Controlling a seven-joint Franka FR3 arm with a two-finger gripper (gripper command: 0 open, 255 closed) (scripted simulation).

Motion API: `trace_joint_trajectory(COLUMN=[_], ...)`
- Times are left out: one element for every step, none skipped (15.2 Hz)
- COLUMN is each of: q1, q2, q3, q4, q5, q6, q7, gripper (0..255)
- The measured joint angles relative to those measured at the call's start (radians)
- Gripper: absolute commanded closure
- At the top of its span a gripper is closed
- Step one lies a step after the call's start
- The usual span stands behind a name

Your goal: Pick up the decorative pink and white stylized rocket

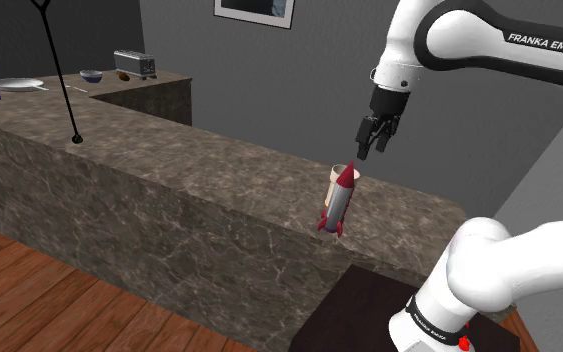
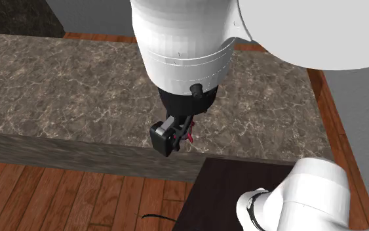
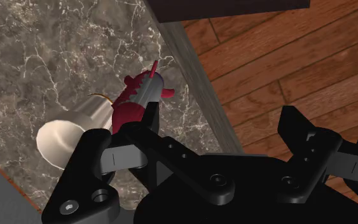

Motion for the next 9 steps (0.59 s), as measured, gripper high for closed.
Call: trace_joint_trajectory(q1=[0.0, -0.009, -0.026, -0.046, -0.069, -0.094, -0.123, -0.155, -0.191], q2=[0.0, -0.013, -0.038, -0.054, -0.081, -0.099, -0.122, -0.125, -0.131], q3=[0.0, 0.019, 0.046, 0.081, 0.116, 0.156, 0.194, 0.241, 0.287], q4=[0.0, -0.026, -0.071, -0.118, -0.169, -0.22, -0.274, -0.32, -0.356], q5=[0.0, -0.011, -0.031, -0.054, -0.081, -0.109, -0.141, -0.173, -0.207], q6=[0.0, 0.03, 0.08, 0.143, 0.206, 0.271, 0.336, 0.406, 0.465], q7=[0.0, 0.028, 0.073, 0.13, 0.191, 0.259, 0.327, 0.404, 0.483], gripper=[0, 0, 0, 0, 0, 0, 0, 0, 0])
